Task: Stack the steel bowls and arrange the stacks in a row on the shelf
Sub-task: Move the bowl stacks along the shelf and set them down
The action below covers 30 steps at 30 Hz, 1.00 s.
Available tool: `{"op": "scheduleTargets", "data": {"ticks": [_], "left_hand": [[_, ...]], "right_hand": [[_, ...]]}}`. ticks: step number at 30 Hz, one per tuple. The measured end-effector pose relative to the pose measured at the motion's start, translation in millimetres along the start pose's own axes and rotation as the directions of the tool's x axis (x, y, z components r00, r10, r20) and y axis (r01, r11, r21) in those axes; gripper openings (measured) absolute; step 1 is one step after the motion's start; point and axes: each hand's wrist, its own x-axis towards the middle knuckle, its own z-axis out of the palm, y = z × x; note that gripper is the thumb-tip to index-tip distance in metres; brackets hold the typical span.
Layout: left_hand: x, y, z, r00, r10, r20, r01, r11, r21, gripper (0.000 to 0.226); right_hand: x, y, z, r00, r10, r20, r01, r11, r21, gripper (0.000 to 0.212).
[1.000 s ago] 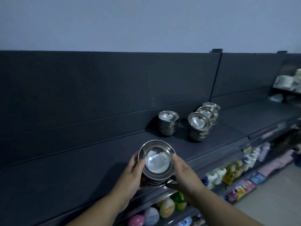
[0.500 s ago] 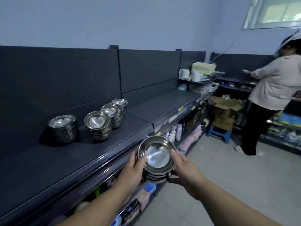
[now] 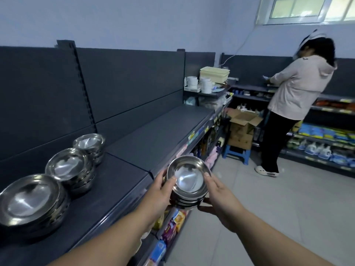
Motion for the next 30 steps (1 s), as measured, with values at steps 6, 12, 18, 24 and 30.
{"op": "scheduleTargets", "data": {"ticks": [6,12,18,24,30], "left_hand": [[104,13,19,0.998,-0.034,0.056,0.036,0.999,-0.037,0.056],[207,25,62,1.000,-0.016,0.012,0.017,0.997,-0.078,0.033],[317,57,124,0.997,-0.042,-0.059,0.034,0.989,-0.141,0.028],[407,92,164,0.991,-0.069,-0.116,0.044,0.978,-0.206,0.020],[499,105,154,0.985,-0.074,-0.158,0.034,0.970,-0.242,0.026]], "right_hand": [[94,-20,-24,0.999,0.002,-0.033,-0.002,1.000,0.001,0.019],[203,-33,-72,1.000,-0.006,-0.026,0.006,1.000,-0.025,0.037],[319,-74,-141,0.998,-0.012,0.059,0.015,0.999,-0.046,0.028],[427,-114,-185,0.990,0.001,0.144,0.014,0.995,-0.104,0.032],[527,-145,-178,0.976,-0.027,0.216,0.049,0.994,-0.097,0.040]]}}
